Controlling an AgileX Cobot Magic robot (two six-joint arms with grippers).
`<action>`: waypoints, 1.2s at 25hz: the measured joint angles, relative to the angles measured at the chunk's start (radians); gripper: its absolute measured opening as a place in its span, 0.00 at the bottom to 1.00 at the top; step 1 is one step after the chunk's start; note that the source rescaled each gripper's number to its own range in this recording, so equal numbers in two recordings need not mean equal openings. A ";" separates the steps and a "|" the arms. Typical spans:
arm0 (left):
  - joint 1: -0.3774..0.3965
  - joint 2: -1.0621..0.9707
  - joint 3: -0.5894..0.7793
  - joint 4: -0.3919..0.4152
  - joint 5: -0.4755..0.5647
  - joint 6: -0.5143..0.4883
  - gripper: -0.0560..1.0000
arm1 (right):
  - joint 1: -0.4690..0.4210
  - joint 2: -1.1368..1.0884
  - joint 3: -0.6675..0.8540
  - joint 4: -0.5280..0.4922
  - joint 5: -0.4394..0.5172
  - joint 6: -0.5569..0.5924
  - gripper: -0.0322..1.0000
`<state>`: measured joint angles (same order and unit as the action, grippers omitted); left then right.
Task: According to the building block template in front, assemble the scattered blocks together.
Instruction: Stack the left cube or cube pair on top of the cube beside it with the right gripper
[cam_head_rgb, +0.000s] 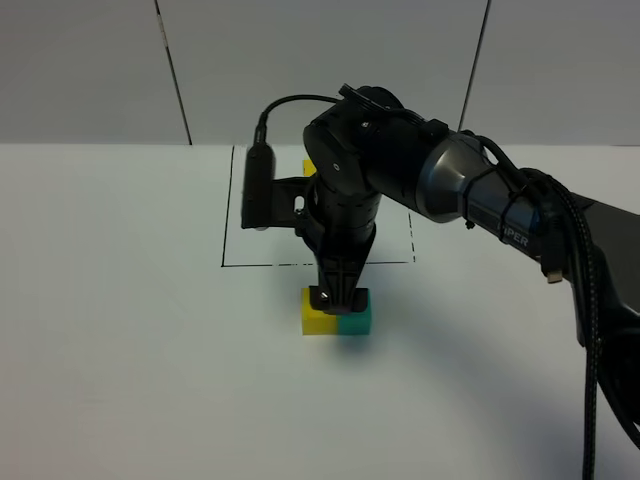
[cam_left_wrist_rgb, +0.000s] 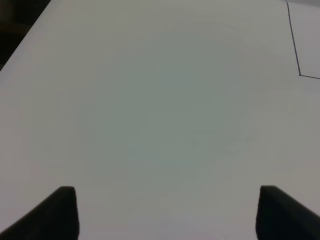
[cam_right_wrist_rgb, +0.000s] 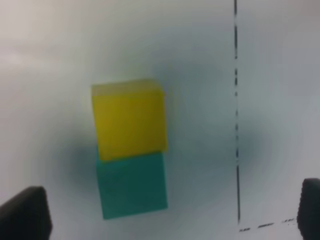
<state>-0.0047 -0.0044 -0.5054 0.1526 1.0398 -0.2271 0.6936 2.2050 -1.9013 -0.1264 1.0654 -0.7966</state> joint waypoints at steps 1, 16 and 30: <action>0.000 0.000 0.000 0.000 0.000 0.000 0.63 | -0.011 0.007 -0.001 0.002 0.008 0.000 1.00; 0.000 0.000 0.000 0.000 0.000 0.000 0.63 | -0.029 0.091 -0.009 0.098 0.037 -0.020 1.00; 0.000 0.000 0.000 0.000 0.000 0.000 0.63 | -0.018 0.132 -0.013 0.111 0.000 -0.022 1.00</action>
<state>-0.0047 -0.0044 -0.5054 0.1526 1.0398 -0.2271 0.6756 2.3373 -1.9142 -0.0149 1.0649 -0.8182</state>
